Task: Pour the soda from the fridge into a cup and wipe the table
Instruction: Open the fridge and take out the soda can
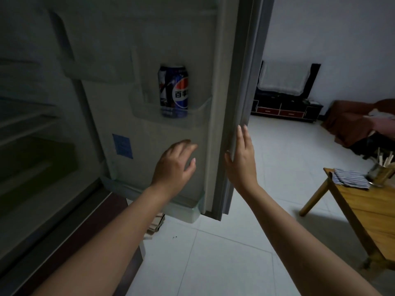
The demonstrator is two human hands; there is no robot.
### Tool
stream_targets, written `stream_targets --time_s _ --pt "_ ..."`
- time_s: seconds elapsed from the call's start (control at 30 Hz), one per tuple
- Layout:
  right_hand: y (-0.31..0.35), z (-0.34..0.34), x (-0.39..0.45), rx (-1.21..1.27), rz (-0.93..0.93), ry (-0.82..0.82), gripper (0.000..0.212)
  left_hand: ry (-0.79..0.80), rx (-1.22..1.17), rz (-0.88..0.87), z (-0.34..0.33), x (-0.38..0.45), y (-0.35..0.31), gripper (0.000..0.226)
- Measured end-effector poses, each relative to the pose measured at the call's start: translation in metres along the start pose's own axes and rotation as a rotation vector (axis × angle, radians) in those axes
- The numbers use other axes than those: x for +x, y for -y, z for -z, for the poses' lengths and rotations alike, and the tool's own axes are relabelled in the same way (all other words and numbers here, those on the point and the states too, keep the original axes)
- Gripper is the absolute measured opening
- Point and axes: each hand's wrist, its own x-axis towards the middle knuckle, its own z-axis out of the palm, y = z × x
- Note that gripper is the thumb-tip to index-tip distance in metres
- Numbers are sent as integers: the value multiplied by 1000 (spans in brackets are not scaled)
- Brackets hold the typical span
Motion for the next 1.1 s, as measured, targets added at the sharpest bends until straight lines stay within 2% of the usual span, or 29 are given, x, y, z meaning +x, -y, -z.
stream_targets --time_s 0.13,0.37,0.47,0.67,0.77,0.9,1.1 --pt "13 10 14 43 50 -5 72 -153 14 -26 21 14 -10 37" --pt "25 18 22 80 50 22 75 -328 30 -65 48 35 -12 33" --pt "27 18 22 78 44 28 75 -374 49 -15 56 46 -9 35" --pt "27 18 20 84 39 42 75 -284 -92 248 59 74 -12 53" --pt "27 17 20 89 36 43 75 -311 -161 345 59 92 -9 58" --pt "27 15 19 89 30 40 75 -254 -170 506 56 111 -4 69" --pt "25 13 19 112 16 33 74 -187 -142 577 51 124 4 79"
